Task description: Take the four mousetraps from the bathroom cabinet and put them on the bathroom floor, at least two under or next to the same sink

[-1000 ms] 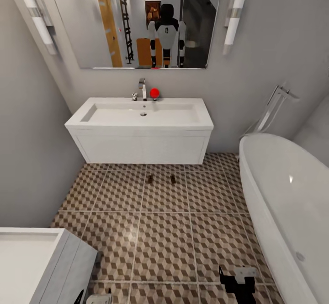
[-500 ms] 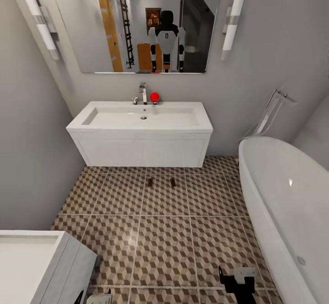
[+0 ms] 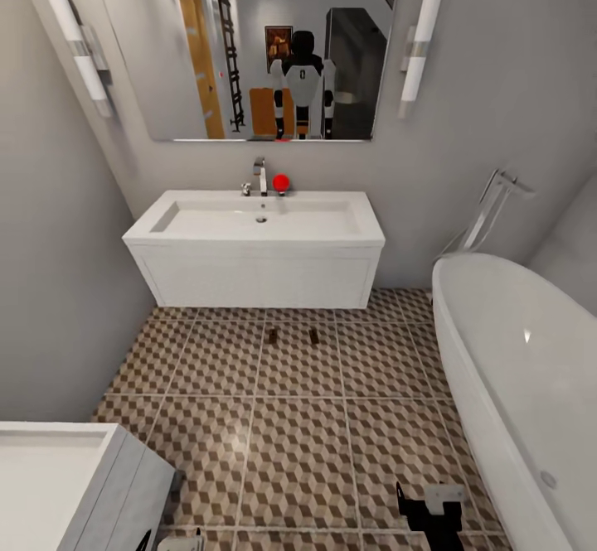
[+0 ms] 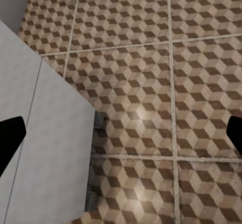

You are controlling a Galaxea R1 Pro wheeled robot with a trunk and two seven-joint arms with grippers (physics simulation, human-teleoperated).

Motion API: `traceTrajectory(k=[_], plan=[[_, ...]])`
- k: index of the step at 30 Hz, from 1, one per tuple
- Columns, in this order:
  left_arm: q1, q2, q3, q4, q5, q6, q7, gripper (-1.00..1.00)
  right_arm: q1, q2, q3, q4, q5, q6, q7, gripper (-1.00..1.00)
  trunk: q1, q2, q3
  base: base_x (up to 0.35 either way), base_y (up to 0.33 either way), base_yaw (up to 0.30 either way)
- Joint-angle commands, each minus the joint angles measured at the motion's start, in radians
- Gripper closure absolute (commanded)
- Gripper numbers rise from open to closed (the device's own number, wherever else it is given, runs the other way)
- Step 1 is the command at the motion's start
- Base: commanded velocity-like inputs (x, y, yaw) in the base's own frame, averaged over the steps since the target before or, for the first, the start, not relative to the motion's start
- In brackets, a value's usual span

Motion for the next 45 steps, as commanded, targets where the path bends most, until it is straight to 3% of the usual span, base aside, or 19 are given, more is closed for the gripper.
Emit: traceTrajectory(k=[1,45], plan=[[-0.002,-0.001,-0.009,0.004,0.01,-0.006,0.0,-1.0,0.0,0.0,0.009,0.0,-0.003,-0.001,-0.006,-1.0,0.0,-0.001,0.0,0.0,0.0,0.0],[-0.002,-0.002,-0.009,0.004,0.01,-0.005,0.0,-1.0,0.0,0.003,0.009,0.0,-0.003,-0.001,-0.008,-1.0,0.0,-0.001,0.071,0.0,0.0,0.0]])
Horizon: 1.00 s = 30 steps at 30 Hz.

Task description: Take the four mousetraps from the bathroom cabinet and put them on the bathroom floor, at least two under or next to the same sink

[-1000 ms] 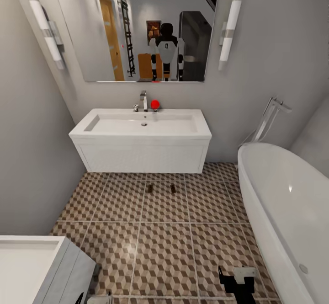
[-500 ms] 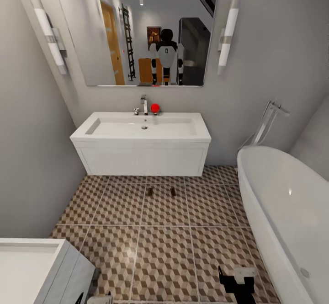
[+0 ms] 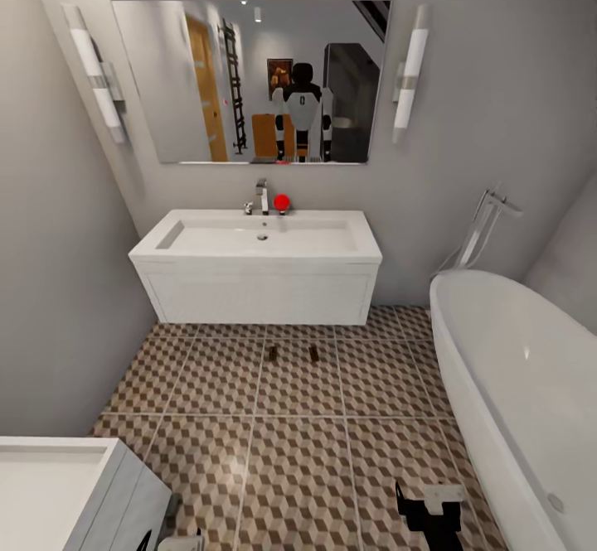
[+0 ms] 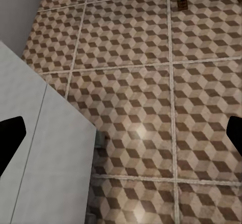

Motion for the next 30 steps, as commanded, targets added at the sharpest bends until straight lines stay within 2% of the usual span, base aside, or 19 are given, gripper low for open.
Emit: traceTrajectory(k=[1,30], plan=[[-0.002,-0.001,-0.009,0.004,0.01,-0.006,0.0,-1.0,0.0,0.0,0.009,0.0,-0.003,-0.001,-0.006,-1.0,0.0,-0.001,0.0,0.0,0.0,0.0],[-0.002,-0.001,-0.009,0.004,0.01,-0.005,0.0,-1.0,0.0,0.0,0.009,0.0,-0.003,-0.001,-0.006,-1.0,0.0,-0.001,0.047,0.0,0.0,0.0]])
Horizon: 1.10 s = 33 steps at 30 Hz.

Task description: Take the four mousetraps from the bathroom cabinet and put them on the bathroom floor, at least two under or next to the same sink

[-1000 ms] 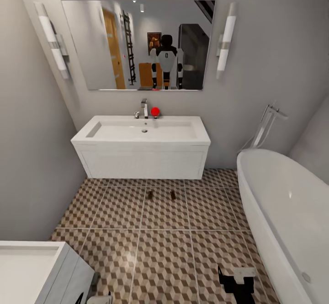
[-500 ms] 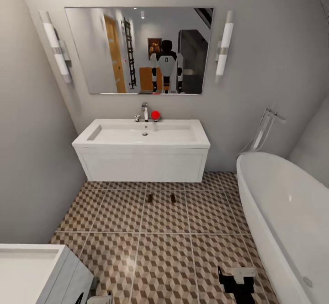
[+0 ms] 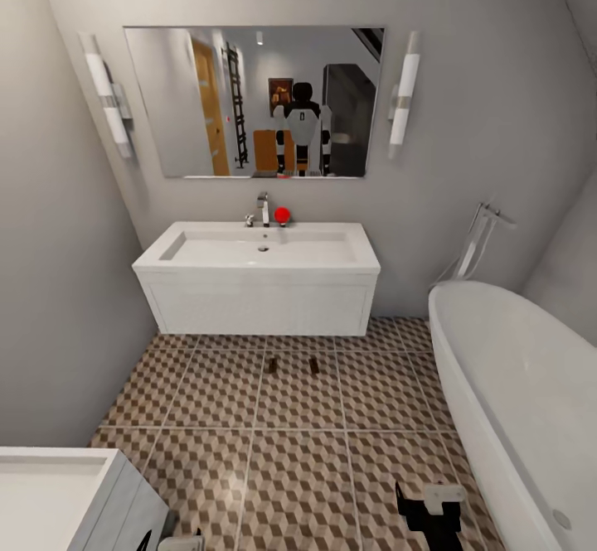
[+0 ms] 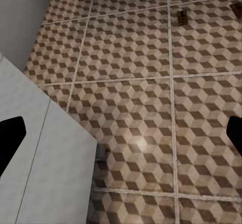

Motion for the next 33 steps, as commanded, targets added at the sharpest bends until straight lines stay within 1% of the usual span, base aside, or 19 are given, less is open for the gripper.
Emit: traceTrajectory(k=[1,17,24,28,33], plan=[[-0.002,-0.001,-0.009,0.004,0.01,-0.006,0.0,-1.0,0.0,0.0,0.009,0.0,-0.003,-0.001,-0.006,-1.0,0.0,-0.002,0.0,0.0,0.0,0.0],[-0.002,-0.001,-0.009,0.004,0.01,-0.006,0.0,-1.0,0.0,0.0,0.009,0.0,-0.003,-0.001,-0.006,-1.0,0.0,-0.002,0.026,0.0,0.0,0.0],[-0.002,-0.001,-0.009,0.004,0.01,-0.004,-0.001,-1.0,0.0,0.0,0.009,0.0,-0.003,-0.001,-0.006,-1.0,0.0,-0.002,0.031,-0.007,0.0,0.0],[-0.002,-0.001,-0.009,0.004,0.01,-0.002,-0.001,-1.0,0.0,0.0,0.009,0.0,-0.003,-0.001,-0.006,-1.0,0.0,-0.002,0.031,-0.153,0.0,0.0],[-0.002,-0.001,-0.009,0.004,0.01,0.0,-0.001,-1.0,0.0,0.0,0.009,0.0,-0.003,-0.001,-0.006,-1.0,0.0,-0.002,0.032,-0.272,0.0,0.0]])
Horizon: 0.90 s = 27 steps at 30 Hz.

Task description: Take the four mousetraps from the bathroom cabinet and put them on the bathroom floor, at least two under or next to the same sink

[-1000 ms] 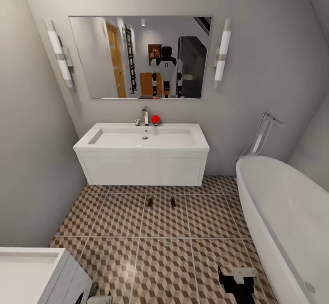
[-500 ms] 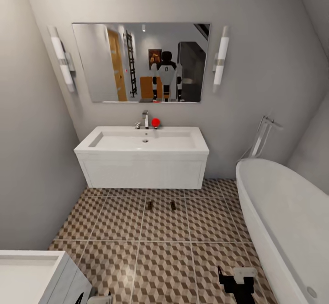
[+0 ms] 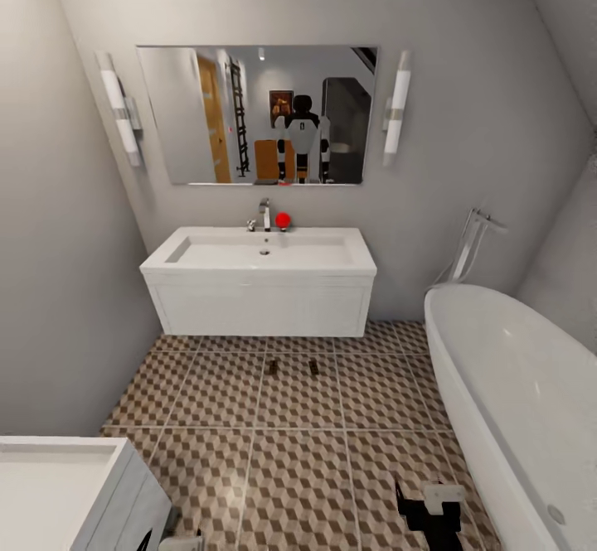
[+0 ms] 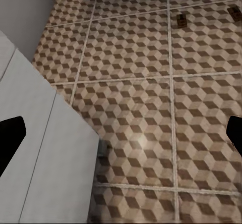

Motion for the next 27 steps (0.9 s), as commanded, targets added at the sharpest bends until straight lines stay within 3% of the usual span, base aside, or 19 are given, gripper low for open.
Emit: traceTrajectory(k=[1,27], plan=[[-0.002,-0.001,-0.009,0.004,0.01,-0.006,0.0,-1.0,0.0,0.0,0.009,0.0,-0.003,-0.001,-0.006,-1.0,0.0,-0.002,-0.002,-0.315,0.0,0.0],[0.002,-0.001,-0.009,0.004,0.01,-0.005,0.0,-1.0,0.0,0.0,0.009,0.0,-0.003,-0.003,-0.005,-1.0,0.0,-0.002,-0.002,-0.338,0.0,0.0]])
